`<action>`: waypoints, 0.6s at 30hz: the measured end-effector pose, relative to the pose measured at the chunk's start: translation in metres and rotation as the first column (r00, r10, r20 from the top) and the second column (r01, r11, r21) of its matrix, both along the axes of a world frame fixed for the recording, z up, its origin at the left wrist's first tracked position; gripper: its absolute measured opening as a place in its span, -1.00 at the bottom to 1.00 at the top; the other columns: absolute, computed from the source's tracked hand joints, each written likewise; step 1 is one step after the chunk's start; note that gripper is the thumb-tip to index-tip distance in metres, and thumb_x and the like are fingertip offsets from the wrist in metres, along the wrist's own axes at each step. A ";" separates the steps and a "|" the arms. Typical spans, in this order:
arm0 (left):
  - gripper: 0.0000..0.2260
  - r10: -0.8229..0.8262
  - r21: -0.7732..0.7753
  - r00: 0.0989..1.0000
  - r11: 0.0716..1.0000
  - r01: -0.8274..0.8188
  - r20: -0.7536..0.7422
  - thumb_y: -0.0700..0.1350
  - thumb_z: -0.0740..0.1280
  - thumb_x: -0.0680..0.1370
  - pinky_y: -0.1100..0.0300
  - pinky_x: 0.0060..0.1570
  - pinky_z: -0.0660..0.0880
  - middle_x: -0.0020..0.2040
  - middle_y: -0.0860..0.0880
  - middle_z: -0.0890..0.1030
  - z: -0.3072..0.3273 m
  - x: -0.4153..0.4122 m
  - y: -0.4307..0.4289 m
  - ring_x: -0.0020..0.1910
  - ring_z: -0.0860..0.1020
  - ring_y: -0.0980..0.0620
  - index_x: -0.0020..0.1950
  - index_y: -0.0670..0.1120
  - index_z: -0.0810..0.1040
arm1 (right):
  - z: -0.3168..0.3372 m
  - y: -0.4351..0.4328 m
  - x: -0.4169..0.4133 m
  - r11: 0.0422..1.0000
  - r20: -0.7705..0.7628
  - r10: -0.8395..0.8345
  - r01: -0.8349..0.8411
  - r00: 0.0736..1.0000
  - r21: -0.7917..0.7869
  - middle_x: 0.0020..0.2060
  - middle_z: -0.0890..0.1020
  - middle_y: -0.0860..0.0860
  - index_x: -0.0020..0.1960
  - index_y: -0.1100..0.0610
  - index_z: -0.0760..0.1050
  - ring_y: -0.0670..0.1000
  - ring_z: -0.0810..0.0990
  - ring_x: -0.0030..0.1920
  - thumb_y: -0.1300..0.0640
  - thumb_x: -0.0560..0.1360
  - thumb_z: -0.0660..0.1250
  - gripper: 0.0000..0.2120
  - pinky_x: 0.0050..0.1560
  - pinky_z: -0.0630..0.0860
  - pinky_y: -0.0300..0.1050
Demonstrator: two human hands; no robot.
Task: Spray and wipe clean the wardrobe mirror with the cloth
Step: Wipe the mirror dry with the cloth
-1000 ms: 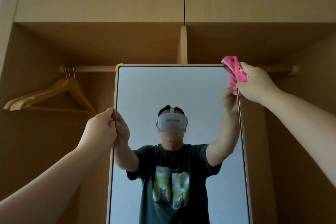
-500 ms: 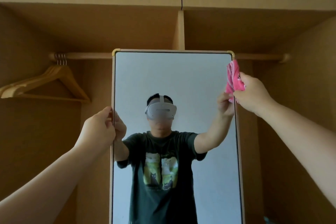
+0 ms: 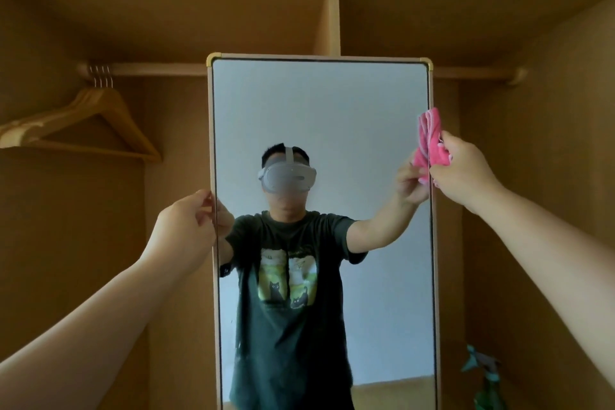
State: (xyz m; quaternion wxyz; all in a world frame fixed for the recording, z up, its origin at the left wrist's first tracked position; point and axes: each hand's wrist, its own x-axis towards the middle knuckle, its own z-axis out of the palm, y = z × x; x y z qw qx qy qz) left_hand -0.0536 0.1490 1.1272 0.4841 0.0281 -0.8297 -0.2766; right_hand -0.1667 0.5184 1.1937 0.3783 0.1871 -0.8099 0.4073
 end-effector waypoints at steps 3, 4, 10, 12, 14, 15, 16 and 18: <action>-0.77 -0.065 0.060 0.997 0.996 0.062 0.050 -0.29 0.20 0.57 0.43 -0.42 0.44 -0.20 0.10 0.61 -0.012 0.002 -0.002 -0.24 0.61 0.15 0.03 0.01 0.53 | -0.010 -0.003 0.003 1.000 0.005 -0.004 0.004 1.000 -0.013 0.39 0.44 0.11 0.55 0.03 0.18 0.19 0.45 0.35 0.31 0.54 0.30 -0.36 0.31 0.46 0.12; -0.77 -0.082 0.068 0.995 0.995 0.078 0.063 -0.29 0.19 0.57 0.42 -0.45 0.46 -0.20 0.09 0.61 -0.015 0.004 -0.001 -0.25 0.61 0.15 0.03 0.01 0.53 | -0.014 -0.003 0.004 1.000 0.014 -0.006 0.006 1.000 -0.014 0.38 0.45 0.12 0.54 0.04 0.18 0.20 0.45 0.35 0.31 0.54 0.30 -0.36 0.31 0.46 0.12; -0.73 -0.191 0.116 0.977 0.977 0.179 0.099 -0.35 0.15 0.50 0.05 -0.25 0.65 -0.16 -0.01 0.63 -0.030 0.011 0.003 -0.19 0.63 -0.01 -0.01 0.00 0.47 | -0.037 -0.008 0.005 0.999 0.023 -0.018 0.019 1.000 -0.028 0.35 0.48 0.12 0.54 0.00 0.19 0.19 0.47 0.32 0.28 0.55 0.30 -0.38 0.27 0.46 0.07; -0.73 -0.201 0.116 0.974 0.975 0.188 0.109 -0.36 0.12 0.48 -0.03 -0.27 0.64 -0.18 -0.02 0.62 -0.035 0.013 0.004 -0.19 0.63 -0.05 -0.08 -0.01 0.45 | -0.043 -0.009 0.007 0.999 0.030 -0.008 0.009 1.000 -0.034 0.35 0.47 0.11 0.54 -0.02 0.17 0.18 0.46 0.33 0.30 0.55 0.29 -0.36 0.25 0.44 0.02; -0.74 -0.230 0.124 0.964 0.969 0.214 0.135 -0.37 0.10 0.47 -0.12 -0.24 0.62 -0.19 -0.05 0.61 -0.040 0.013 0.004 -0.19 0.62 -0.10 -0.09 -0.03 0.44 | -0.049 -0.010 0.009 0.999 0.038 -0.018 0.019 0.999 -0.030 0.36 0.46 0.11 0.55 -0.02 0.15 0.19 0.45 0.34 0.32 0.54 0.28 -0.34 0.23 0.42 -0.01; -0.74 -0.240 0.132 0.961 0.966 0.222 0.139 -0.37 0.10 0.46 -0.13 -0.22 0.61 -0.19 -0.06 0.61 -0.042 0.013 0.004 -0.18 0.61 -0.11 -0.09 -0.04 0.44 | -0.052 -0.011 0.009 0.999 0.043 -0.021 0.022 0.999 -0.029 0.38 0.45 0.12 0.56 -0.02 0.13 0.19 0.45 0.35 0.32 0.54 0.29 -0.33 0.24 0.42 -0.01; -0.74 -0.244 0.139 0.960 0.964 0.225 0.139 -0.37 0.10 0.46 -0.13 -0.20 0.61 -0.19 -0.06 0.61 -0.044 0.013 0.004 -0.17 0.61 -0.11 -0.08 -0.03 0.43 | -0.054 -0.012 0.011 0.999 0.055 -0.024 0.026 0.998 -0.029 0.38 0.44 0.12 0.56 -0.02 0.13 0.19 0.44 0.35 0.31 0.55 0.29 -0.33 0.25 0.42 0.00; -0.73 -0.250 0.146 0.960 0.962 0.231 0.129 -0.38 0.11 0.45 -0.11 -0.20 0.62 -0.19 -0.06 0.62 -0.047 0.013 0.007 -0.16 0.61 -0.11 -0.06 -0.02 0.43 | -0.059 -0.014 0.013 0.999 0.055 -0.025 0.027 0.998 -0.032 0.37 0.45 0.12 0.56 -0.02 0.14 0.18 0.45 0.34 0.30 0.55 0.29 -0.34 0.26 0.42 0.00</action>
